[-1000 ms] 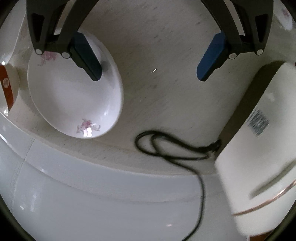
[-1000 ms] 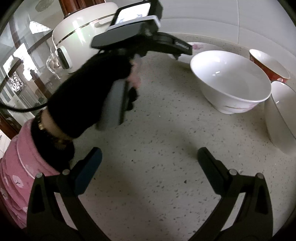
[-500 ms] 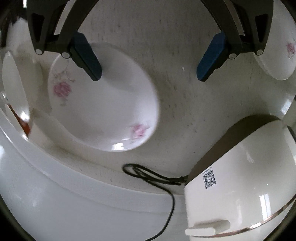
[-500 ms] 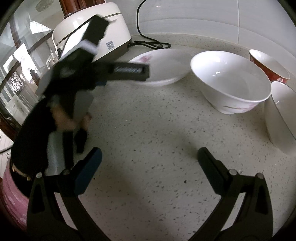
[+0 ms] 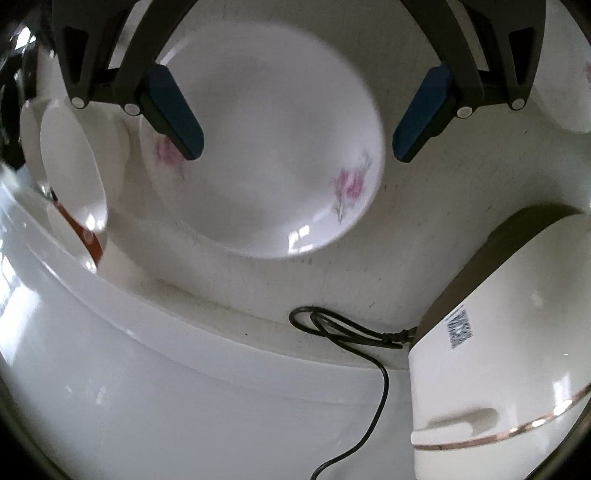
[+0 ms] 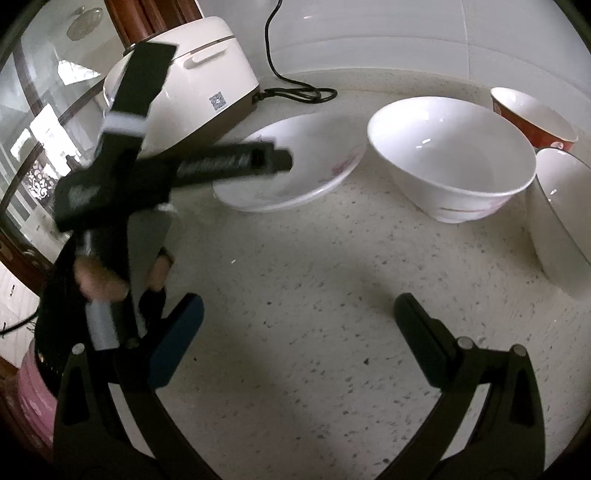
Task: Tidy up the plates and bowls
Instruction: 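Close the left gripper on the rim of the flowered plate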
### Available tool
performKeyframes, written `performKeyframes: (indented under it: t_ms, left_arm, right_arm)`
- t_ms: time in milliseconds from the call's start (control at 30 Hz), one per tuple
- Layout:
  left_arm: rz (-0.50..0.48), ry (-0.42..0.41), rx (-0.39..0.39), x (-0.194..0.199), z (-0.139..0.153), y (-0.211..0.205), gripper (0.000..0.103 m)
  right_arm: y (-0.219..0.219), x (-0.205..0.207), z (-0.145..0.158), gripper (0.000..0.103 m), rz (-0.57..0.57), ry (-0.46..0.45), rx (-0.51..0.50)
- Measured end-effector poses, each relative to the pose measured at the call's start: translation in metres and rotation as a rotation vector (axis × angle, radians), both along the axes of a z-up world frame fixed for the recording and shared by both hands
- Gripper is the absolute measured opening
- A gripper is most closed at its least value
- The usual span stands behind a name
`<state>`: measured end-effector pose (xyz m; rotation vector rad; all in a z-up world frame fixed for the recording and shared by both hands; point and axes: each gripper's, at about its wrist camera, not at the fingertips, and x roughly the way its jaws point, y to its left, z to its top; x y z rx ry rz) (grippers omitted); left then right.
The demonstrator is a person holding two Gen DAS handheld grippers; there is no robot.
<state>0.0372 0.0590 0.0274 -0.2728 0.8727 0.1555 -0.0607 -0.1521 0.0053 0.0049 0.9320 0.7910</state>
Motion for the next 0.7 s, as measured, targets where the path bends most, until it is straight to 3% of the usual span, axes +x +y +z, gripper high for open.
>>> performKeyframes:
  t_ms: [100, 167, 233, 333, 433, 533, 700]
  left_arm:
    - [0.022, -0.013, -0.036, 0.014, -0.005, 0.012, 0.103]
    - [0.010, -0.023, -0.068, 0.019, -0.010, 0.018, 0.092]
    - [-0.016, -0.030, -0.034, 0.019, -0.010, 0.015, 0.073]
    - [-0.039, -0.031, -0.018, 0.013, -0.010, 0.013, 0.058]
    - [-0.052, -0.024, 0.000, -0.001, -0.008, 0.007, 0.048]
    - [-0.086, -0.021, 0.031, -0.018, -0.009, -0.007, 0.047]
    - [-0.118, -0.034, 0.053, -0.048, -0.007, -0.021, 0.047]
  right_arm:
    - [0.000, 0.000, 0.000, 0.103, -0.002, 0.001, 0.004]
    - [0.000, 0.001, 0.000, 0.103, -0.005, 0.003, 0.008]
    - [-0.001, 0.002, 0.000, 0.103, -0.016, 0.007, 0.014]
    - [-0.006, 0.005, 0.001, 0.102, -0.044, 0.017, 0.030]
    - [-0.012, 0.009, 0.000, 0.094, -0.076, 0.026, 0.052]
    - [-0.015, 0.011, 0.000, 0.078, -0.096, 0.033, 0.064]
    - [-0.015, 0.011, 0.000, 0.071, -0.104, 0.031, 0.062]
